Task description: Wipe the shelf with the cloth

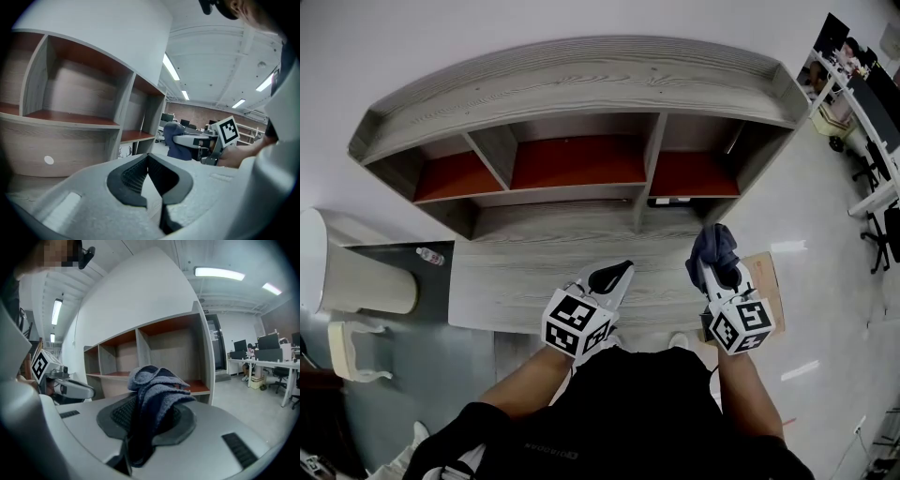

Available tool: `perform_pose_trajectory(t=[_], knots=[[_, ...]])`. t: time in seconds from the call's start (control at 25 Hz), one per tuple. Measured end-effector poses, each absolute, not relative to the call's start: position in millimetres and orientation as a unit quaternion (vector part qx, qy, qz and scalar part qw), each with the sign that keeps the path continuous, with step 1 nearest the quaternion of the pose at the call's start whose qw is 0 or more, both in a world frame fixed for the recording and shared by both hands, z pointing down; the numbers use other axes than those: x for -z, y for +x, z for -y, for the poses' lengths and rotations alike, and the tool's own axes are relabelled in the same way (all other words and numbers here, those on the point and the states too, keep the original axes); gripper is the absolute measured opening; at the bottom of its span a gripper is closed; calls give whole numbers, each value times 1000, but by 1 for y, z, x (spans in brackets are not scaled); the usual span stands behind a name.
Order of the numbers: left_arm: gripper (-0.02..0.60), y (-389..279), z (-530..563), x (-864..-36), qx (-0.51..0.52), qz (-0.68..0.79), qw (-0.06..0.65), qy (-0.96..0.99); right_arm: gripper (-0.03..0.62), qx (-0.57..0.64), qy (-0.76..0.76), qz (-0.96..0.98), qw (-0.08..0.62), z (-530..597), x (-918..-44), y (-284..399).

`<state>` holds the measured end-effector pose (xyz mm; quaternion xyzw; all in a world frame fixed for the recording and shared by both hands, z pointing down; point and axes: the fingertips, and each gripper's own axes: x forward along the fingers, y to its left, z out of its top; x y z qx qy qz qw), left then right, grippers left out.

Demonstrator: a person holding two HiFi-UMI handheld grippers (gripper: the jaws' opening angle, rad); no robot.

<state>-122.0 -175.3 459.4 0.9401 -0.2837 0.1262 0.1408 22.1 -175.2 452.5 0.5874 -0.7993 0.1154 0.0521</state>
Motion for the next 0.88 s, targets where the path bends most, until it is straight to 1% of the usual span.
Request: perform_pose_trajectory(t=[0.2,0.4,0.88], knots=[[8,-112,168,-451,-121,293,135,939,100,-120,566,814,49,159,-452,16],[8,-93,157,-449,-118,314,136,932,100,-133,546,826,45,148,-456,26],[8,-20,97,-446,-119,359,137,916,98,-129,500,855,46,94,-455,94]])
